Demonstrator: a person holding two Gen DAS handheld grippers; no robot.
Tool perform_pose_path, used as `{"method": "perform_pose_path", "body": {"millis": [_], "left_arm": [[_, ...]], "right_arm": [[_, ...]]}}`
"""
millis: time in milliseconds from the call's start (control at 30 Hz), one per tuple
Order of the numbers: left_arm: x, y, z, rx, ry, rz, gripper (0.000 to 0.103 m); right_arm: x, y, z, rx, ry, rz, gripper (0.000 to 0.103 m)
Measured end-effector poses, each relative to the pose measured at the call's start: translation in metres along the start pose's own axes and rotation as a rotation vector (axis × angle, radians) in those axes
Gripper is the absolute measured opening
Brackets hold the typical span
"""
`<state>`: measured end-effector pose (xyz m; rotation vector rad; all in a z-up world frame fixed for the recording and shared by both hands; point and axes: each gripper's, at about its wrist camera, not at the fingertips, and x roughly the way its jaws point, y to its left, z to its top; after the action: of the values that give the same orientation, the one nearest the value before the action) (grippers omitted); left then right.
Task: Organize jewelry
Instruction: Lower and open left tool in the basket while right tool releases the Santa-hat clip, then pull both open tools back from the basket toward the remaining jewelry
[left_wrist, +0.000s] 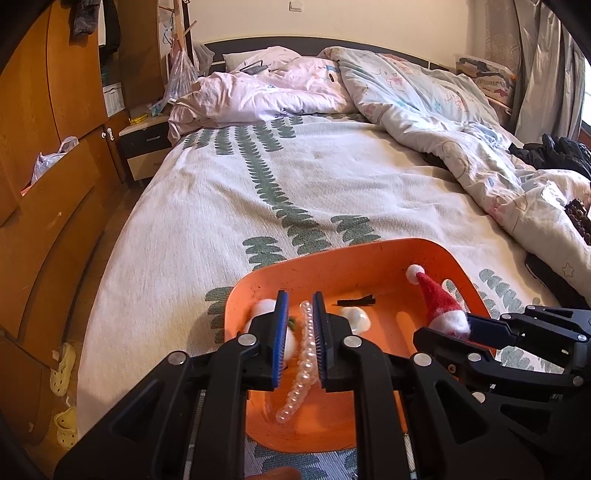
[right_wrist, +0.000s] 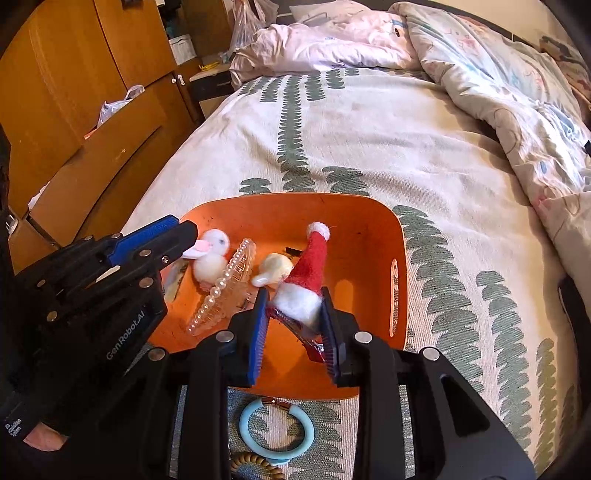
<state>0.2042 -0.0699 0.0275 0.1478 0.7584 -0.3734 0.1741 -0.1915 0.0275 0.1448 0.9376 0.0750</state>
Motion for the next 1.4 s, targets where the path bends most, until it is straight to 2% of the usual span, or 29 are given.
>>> {"method": "perform_pose_path", "body": {"millis": [400,567,633,700,800,900,967,1000,1033,1067,1267,1333,1400], "left_arm": [[-0.001,0.004,0.0,-0.01,-0.004,0.003,0.015],[-0.005,0.007,0.002,-0.021,-0.017,0.01,0.02],[-0.006,0.008,0.002,-0.026,-0.02,0.009,0.025],[-0.007,0.01,0.002,-0.031,-0.025,0.016,0.029],[-0.008,0.013,0.003,-0.039,-0.028,0.019,0.029],[-0.01,0.015,0.004,-0.048,-0.034,0.02,0.032],[-0.011,0.016,0.004,-0.049,-0.038,0.019,0.037],[-0.012,0.016,0.004,-0.05,-0.042,0.015,0.046],[-0.013,0.017,0.004,-0.052,-0.048,0.011,0.06],[-0.016,0.017,0.004,-0.056,-0.057,0.008,0.066],[-0.032,0.014,0.002,-0.045,-0.102,0.03,0.068],[-0.039,0.013,0.001,-0.043,-0.121,0.034,0.079],[-0.047,0.012,-0.001,-0.044,-0.148,0.044,0.085]], "right_arm": [[0.003,-0.003,-0.001,0.001,-0.001,-0.008,0.03],[0.002,-0.003,-0.001,-0.001,-0.004,-0.017,0.032],[0.001,-0.002,-0.001,-0.001,-0.008,-0.021,0.034],[0.0,-0.002,-0.001,-0.001,-0.011,-0.021,0.041],[0.0,-0.002,-0.001,0.004,-0.014,-0.021,0.048],[-0.001,-0.002,-0.001,0.004,-0.016,-0.019,0.048],[-0.002,-0.002,-0.001,0.001,-0.02,-0.023,0.049],[-0.004,-0.002,-0.001,0.002,-0.024,-0.023,0.049],[-0.005,-0.002,-0.001,0.003,-0.027,-0.022,0.049],[-0.008,-0.003,-0.001,0.002,-0.033,-0.022,0.05],[-0.032,-0.008,-0.004,0.016,-0.088,-0.026,0.063],[-0.042,-0.01,-0.006,0.021,-0.111,-0.023,0.067],[-0.052,-0.012,-0.01,0.023,-0.129,-0.023,0.072]]}}
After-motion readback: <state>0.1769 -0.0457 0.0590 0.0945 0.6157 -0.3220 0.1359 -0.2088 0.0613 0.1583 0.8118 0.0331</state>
